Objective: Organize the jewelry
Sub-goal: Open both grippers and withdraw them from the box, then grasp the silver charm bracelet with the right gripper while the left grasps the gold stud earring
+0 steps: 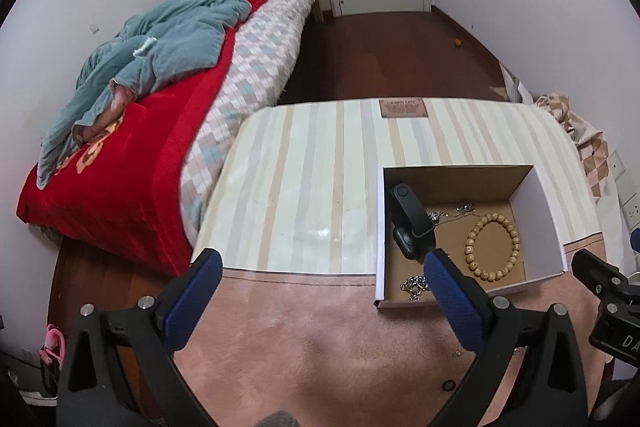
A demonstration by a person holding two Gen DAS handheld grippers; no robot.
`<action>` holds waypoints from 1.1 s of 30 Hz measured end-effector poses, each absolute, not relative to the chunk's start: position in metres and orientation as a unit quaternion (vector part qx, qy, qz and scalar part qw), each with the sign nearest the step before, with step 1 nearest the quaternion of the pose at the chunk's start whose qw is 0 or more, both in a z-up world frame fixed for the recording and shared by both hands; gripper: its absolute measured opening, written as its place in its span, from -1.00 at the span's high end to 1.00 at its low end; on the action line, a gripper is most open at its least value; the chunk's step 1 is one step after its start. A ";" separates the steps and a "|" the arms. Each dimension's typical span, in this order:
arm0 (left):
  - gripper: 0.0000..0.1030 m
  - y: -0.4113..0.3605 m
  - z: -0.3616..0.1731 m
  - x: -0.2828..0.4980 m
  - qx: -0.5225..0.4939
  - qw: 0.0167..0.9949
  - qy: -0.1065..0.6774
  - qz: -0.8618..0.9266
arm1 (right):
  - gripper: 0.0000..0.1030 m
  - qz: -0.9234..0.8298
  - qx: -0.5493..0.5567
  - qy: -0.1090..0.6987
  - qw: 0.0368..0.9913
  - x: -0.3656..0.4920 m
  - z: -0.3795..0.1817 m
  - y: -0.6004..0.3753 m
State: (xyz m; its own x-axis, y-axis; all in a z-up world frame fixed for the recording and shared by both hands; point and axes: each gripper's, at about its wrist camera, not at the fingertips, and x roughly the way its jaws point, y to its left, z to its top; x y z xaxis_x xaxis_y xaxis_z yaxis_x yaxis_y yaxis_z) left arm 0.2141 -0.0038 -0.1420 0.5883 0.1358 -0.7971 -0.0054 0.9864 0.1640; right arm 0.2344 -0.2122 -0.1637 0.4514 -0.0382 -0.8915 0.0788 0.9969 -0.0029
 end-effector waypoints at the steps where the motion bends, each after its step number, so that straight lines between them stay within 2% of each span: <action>1: -1.00 -0.003 -0.139 0.212 0.072 0.890 0.449 0.039 | -0.95 -0.035 0.018 0.520 0.853 0.232 -0.160 -0.211; 21: -1.00 0.013 -0.055 0.112 0.053 0.927 0.369 0.042 | -0.95 -0.040 0.008 0.433 0.900 0.131 -0.061 -0.188; 33: -1.00 0.025 -0.050 0.081 0.038 0.931 0.358 0.069 | -0.96 -0.017 0.018 0.422 0.906 0.088 -0.040 -0.180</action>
State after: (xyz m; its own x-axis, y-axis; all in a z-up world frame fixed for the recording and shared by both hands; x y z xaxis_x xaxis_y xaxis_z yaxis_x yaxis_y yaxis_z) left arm 0.0809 0.0249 -0.0498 0.7346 0.1559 -0.6604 -0.1011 0.9875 0.1206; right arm 0.0876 -0.1797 -0.0405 0.6438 -0.0145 -0.7650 0.0457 0.9988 0.0195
